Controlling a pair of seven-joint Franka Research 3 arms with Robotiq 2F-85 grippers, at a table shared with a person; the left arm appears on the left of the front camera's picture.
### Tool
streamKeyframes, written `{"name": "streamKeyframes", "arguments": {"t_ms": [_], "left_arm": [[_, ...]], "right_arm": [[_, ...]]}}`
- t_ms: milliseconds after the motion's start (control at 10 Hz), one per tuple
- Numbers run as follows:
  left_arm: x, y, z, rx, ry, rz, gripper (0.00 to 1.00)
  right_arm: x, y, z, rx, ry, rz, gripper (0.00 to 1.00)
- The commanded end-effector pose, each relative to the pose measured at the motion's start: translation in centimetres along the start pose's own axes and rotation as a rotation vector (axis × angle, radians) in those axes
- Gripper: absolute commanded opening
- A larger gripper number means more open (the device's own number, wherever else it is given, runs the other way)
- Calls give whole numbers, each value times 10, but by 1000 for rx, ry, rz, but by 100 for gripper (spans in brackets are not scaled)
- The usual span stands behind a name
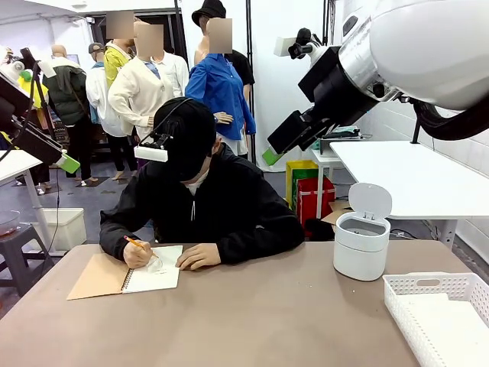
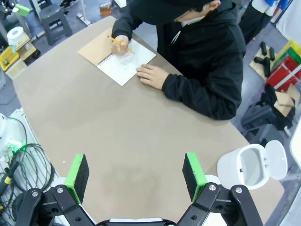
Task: Sort the paper based on its condition.
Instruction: If a person hands you a paper, place it in the Organizing basket , and if it's crumpled, put it in the Trash can.
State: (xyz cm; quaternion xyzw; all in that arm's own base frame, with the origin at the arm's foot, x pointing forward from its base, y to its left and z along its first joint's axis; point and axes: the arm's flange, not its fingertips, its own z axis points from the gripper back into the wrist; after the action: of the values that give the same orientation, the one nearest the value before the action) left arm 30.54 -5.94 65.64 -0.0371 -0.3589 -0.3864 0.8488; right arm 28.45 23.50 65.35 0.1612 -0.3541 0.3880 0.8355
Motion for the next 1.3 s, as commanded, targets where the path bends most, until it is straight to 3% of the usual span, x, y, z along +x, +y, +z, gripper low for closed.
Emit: {"name": "streamKeyframes", "arguments": {"t_ms": [0,1200], "left_arm": [[0,0,0,-1,-1,0,100],[0,0,0,-1,-1,0,100]], "right_arm": [[-2,0,-1,2,8,-3,100],[-2,0,-1,2,8,-3,100]]}}
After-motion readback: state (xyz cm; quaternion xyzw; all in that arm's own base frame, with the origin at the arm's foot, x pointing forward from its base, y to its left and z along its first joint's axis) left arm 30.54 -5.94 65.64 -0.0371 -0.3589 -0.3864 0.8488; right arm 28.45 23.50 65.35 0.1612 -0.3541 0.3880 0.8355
